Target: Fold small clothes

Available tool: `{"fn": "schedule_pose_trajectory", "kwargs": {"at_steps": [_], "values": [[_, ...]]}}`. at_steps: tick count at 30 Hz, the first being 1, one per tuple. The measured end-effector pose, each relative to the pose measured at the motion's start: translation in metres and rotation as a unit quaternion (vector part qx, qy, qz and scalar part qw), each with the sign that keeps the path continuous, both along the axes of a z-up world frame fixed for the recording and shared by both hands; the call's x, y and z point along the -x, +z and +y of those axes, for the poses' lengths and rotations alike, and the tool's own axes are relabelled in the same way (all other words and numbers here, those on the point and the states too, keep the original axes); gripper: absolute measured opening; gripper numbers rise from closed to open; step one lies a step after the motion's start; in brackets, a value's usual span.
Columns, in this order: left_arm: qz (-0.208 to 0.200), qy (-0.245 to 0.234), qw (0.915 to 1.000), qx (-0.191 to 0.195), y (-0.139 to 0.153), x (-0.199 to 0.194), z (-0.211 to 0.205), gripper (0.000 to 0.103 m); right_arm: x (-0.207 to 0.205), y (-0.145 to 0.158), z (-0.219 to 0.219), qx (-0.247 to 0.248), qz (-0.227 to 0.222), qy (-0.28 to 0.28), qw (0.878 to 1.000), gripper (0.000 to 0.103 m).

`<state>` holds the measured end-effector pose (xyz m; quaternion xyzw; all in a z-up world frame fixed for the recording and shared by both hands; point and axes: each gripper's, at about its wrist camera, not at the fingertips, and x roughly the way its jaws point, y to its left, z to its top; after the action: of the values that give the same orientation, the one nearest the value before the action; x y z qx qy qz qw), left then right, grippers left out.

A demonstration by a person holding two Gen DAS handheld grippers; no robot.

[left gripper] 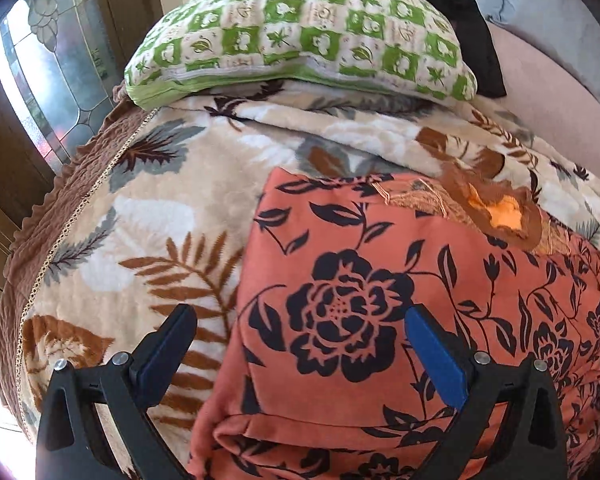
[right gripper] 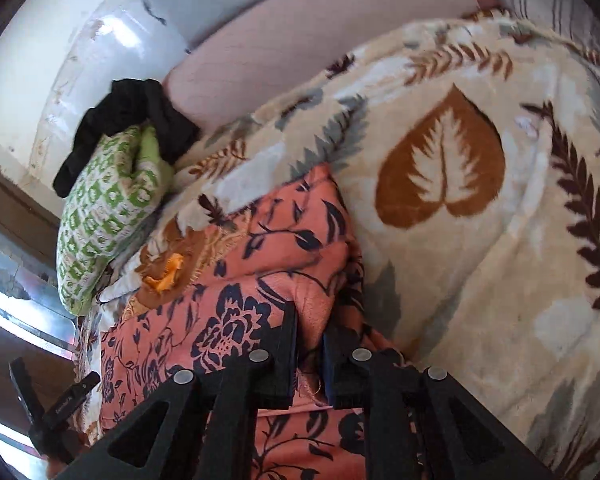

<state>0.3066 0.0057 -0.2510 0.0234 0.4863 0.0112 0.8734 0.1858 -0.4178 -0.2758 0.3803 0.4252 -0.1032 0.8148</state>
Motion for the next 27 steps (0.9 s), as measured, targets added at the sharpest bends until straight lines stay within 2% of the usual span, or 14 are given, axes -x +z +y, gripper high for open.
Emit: {"fn": "schedule_pose_trajectory", "kwargs": {"at_steps": [2, 3, 5, 6, 9, 13, 14, 16, 18, 19, 21, 23, 25, 27], "values": [[0.011, -0.005, 0.9998, -0.013, -0.008, 0.000, -0.007, 0.103, 0.004, -0.001, -0.004, -0.007, 0.012, -0.008, 1.000, 0.028], [0.018, -0.007, 0.9996, -0.020, -0.013, -0.001, -0.009, 0.103, 0.006, 0.002, -0.004, 0.007, 0.019, -0.012, 1.000, 0.034], [0.038, -0.011, 0.9987, -0.033, -0.023, -0.001, -0.013, 0.103, 0.012, 0.013, -0.005, 0.045, 0.018, -0.026, 0.998, 0.063], [0.044, -0.010, 0.9984, -0.033, -0.027, -0.002, -0.013, 0.103, 0.017, 0.020, -0.005, 0.060, 0.007, -0.034, 0.998, 0.065], [0.050, -0.006, 0.9985, -0.019, -0.028, -0.002, -0.011, 0.103, 0.025, 0.038, -0.003, 0.080, -0.044, -0.031, 0.995, 0.065], [0.058, -0.002, 0.9983, -0.006, -0.030, -0.003, -0.009, 0.103, 0.013, 0.052, 0.020, 0.095, -0.098, 0.031, 0.990, 0.061], [0.060, -0.004, 0.9982, -0.005, -0.029, -0.003, -0.009, 0.103, 0.008, 0.048, 0.024, 0.083, -0.101, 0.048, 0.990, 0.054], [0.066, -0.012, 0.9977, -0.005, -0.029, -0.005, -0.008, 0.103, -0.008, 0.028, 0.030, 0.053, -0.066, 0.077, 0.993, 0.049], [0.073, -0.016, 0.9972, -0.001, -0.030, -0.004, -0.007, 0.103, -0.022, -0.008, 0.032, 0.017, 0.022, 0.104, 0.994, 0.049], [0.076, -0.017, 0.9970, 0.000, -0.030, -0.004, -0.005, 0.103, -0.023, -0.014, 0.035, 0.019, 0.028, 0.118, 0.992, 0.045], [0.076, -0.018, 0.9969, -0.003, -0.028, -0.004, -0.004, 0.103, -0.023, -0.003, 0.041, 0.045, 0.033, 0.135, 0.989, 0.043], [0.062, -0.016, 0.9978, -0.018, -0.025, -0.007, 0.000, 0.103, -0.023, 0.003, 0.044, 0.039, 0.039, 0.149, 0.987, 0.042], [0.027, -0.021, 0.9985, -0.042, -0.015, -0.002, -0.007, 0.103, -0.020, 0.011, 0.040, 0.042, 0.011, 0.133, 0.990, 0.042], [-0.002, -0.042, 0.9981, -0.046, -0.006, 0.004, -0.016, 0.103, -0.019, 0.023, 0.033, 0.041, -0.036, 0.117, 0.992, 0.042]]}}
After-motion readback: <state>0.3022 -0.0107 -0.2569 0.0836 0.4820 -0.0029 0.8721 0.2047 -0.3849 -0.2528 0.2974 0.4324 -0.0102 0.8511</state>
